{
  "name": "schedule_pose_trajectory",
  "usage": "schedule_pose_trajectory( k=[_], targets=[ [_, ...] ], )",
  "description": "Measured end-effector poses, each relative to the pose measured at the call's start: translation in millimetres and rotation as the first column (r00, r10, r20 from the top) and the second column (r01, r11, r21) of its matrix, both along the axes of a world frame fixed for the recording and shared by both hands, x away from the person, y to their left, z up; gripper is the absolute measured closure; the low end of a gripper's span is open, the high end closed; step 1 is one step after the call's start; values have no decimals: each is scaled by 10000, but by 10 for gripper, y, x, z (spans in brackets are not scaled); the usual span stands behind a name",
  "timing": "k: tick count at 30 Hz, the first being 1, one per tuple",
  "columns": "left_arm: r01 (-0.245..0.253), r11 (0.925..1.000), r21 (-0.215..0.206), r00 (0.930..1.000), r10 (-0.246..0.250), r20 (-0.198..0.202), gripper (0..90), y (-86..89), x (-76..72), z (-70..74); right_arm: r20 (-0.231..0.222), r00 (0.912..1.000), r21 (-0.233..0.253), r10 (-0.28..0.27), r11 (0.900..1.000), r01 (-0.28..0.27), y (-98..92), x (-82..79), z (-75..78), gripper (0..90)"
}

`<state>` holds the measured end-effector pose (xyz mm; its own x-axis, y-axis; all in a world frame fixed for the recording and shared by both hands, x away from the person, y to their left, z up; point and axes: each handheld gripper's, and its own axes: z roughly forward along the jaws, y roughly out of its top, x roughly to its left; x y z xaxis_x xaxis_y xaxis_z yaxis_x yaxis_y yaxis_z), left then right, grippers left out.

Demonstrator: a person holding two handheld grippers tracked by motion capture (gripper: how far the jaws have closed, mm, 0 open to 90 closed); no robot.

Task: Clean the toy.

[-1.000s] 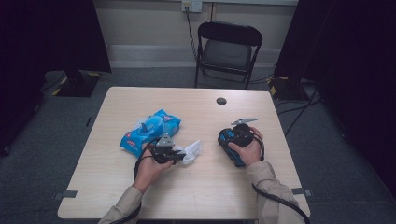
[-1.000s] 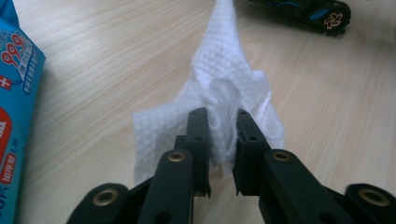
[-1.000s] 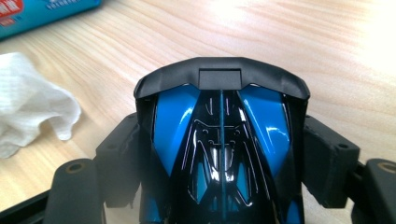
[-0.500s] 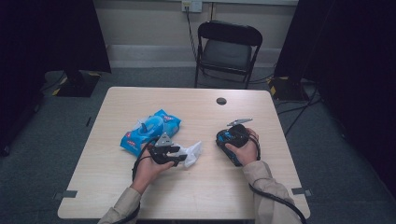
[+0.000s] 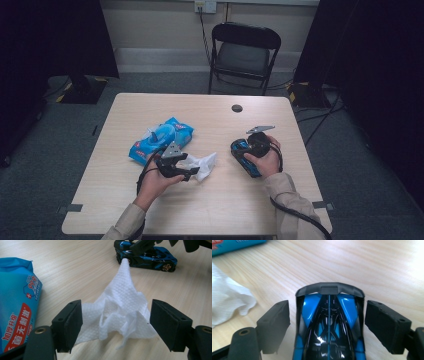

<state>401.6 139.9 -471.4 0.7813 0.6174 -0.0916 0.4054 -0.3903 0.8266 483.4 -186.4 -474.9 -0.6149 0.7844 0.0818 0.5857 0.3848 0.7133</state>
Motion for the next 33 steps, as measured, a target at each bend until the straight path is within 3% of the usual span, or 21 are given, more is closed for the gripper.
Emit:
schedule_pose_trajectory(
  k=[6,17,24,33],
  targets=[
    [37,10000,-23,10000,-37,19,239,28,-100,31,149,9999,238,71,9997,-74,-113,-163,101,191],
    [86,9999,127,9999,-85,-77,218,122,-257,-28,286,9989,423,376,9983,-388,-353,-469,119,171],
    [247,9996,129,9995,-244,-201,219,163,-323,-78,280,9980,354,564,9977,-574,-569,-692,52,157],
    [268,9990,370,9993,-258,-269,201,236,-359,-149,69,9996,491,276,9984,-279,-772,-865,-65,154]
  ],
)
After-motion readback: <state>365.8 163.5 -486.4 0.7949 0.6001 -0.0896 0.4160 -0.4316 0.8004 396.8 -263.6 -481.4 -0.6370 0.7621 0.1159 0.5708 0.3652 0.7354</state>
